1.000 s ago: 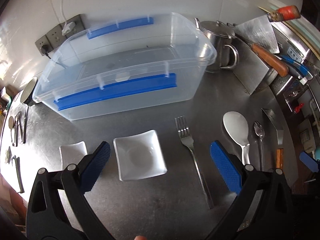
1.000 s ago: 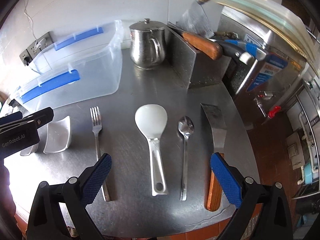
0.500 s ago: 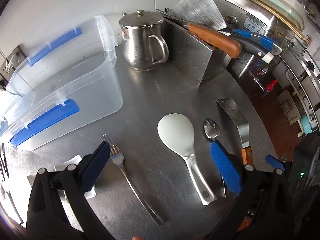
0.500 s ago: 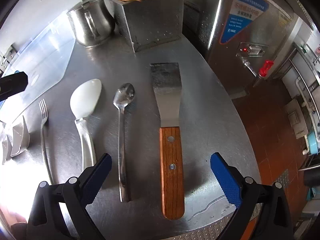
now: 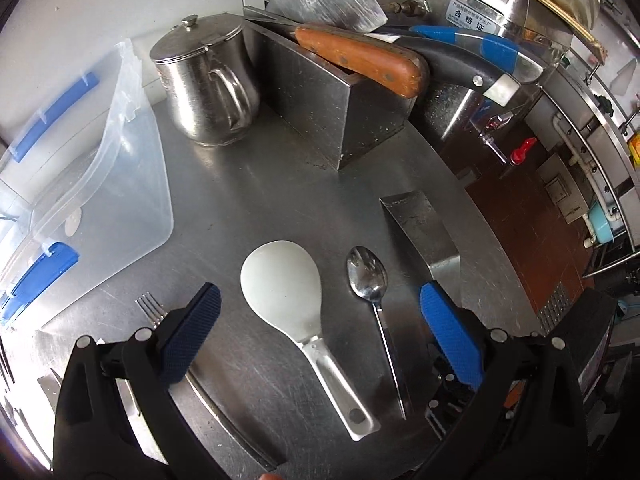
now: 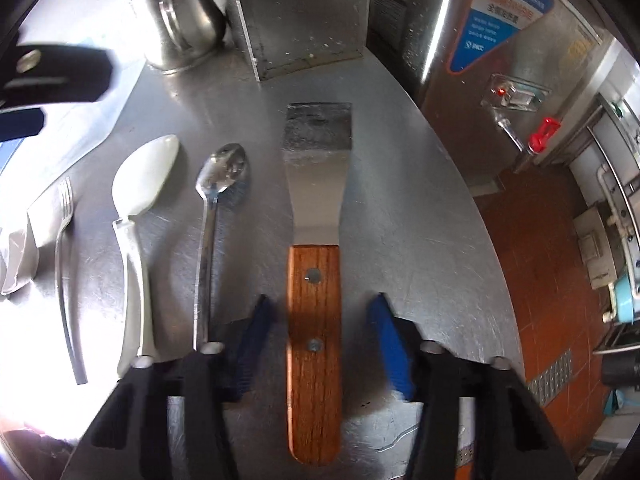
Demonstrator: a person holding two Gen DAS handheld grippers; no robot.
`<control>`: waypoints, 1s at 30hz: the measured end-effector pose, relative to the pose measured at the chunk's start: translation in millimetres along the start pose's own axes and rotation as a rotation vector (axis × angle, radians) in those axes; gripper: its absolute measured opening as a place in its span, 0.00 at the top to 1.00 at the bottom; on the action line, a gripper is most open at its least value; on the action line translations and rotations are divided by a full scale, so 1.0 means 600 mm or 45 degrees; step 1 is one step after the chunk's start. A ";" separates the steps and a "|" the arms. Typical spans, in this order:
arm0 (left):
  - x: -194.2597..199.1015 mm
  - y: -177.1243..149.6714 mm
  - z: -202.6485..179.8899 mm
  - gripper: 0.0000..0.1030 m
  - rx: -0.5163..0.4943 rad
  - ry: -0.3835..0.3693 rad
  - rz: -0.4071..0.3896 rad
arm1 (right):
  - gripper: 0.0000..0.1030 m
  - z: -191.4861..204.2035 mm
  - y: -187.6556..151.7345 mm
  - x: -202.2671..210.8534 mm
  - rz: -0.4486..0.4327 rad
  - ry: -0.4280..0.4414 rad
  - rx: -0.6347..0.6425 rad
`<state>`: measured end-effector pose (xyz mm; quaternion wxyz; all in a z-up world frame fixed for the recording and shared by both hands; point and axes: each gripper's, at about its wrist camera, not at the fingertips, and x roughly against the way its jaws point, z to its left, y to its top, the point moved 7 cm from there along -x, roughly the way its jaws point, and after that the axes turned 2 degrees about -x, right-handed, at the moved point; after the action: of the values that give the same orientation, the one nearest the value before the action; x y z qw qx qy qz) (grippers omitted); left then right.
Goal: Organize utensils
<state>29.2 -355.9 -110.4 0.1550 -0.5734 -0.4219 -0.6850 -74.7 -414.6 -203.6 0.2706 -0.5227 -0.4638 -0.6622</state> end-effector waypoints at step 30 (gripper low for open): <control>-0.223 -0.018 -0.128 0.06 0.226 -0.660 0.633 | 0.76 -0.036 -0.045 0.096 -0.014 -0.007 0.048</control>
<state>10.8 -444.1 -236.1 0.2537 -0.7973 -0.3526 -0.4191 -124.8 -415.0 -159.1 0.2756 -0.5166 -0.4797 -0.6535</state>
